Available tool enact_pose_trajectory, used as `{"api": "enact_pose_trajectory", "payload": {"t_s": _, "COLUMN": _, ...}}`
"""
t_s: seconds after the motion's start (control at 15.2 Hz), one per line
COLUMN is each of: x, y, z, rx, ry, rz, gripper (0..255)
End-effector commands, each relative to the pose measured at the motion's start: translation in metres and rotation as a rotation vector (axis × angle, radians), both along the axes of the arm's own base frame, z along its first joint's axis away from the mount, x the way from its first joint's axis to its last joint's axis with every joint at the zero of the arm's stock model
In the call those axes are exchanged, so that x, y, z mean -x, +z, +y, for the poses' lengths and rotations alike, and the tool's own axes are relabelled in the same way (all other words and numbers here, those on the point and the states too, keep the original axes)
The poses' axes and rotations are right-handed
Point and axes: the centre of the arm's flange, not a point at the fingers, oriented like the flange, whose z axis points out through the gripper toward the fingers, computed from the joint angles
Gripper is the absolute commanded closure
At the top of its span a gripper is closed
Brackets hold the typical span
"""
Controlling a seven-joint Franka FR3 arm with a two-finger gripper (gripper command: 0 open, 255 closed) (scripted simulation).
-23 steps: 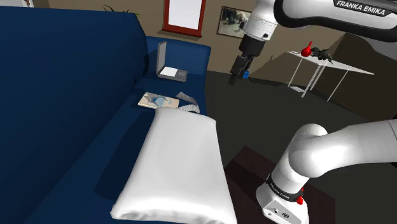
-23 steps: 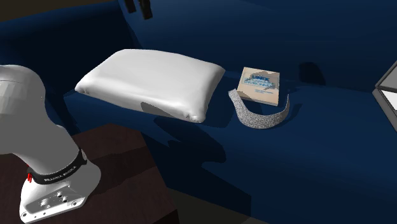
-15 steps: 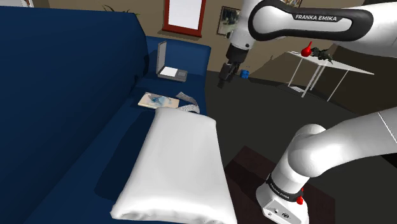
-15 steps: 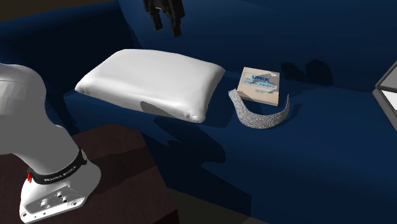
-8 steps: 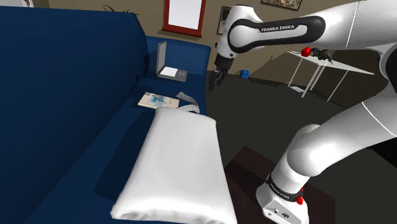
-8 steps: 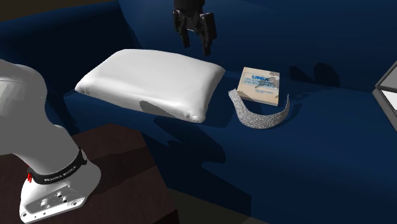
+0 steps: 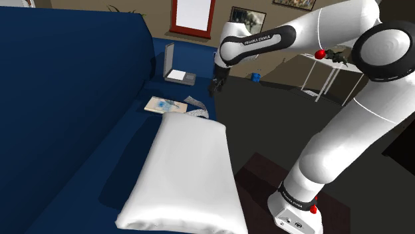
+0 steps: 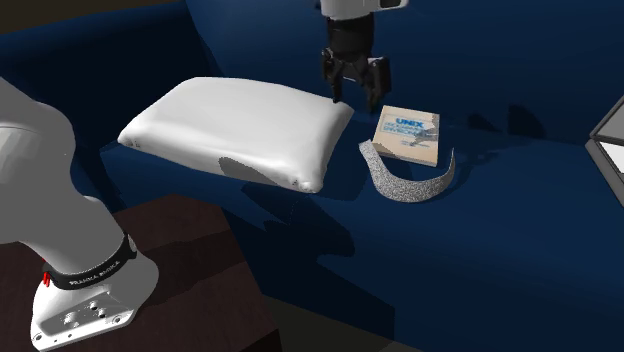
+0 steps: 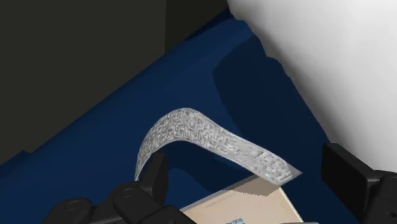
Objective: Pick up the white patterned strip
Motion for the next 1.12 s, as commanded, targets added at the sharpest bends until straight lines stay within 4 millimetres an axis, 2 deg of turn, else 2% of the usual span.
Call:
{"api": "enact_pose_trajectory", "payload": {"t_s": 0.0, "x": -0.021, "y": -0.014, "z": -0.011, "rx": 0.010, "ry": 0.000, "rz": 0.001, "gripper": 0}}
{"api": "enact_pose_trajectory", "payload": {"t_s": 1.06, "x": -0.175, "y": -0.121, "z": -0.101, "rx": 0.081, "ry": 0.001, "rz": 0.015, "gripper": 0}}
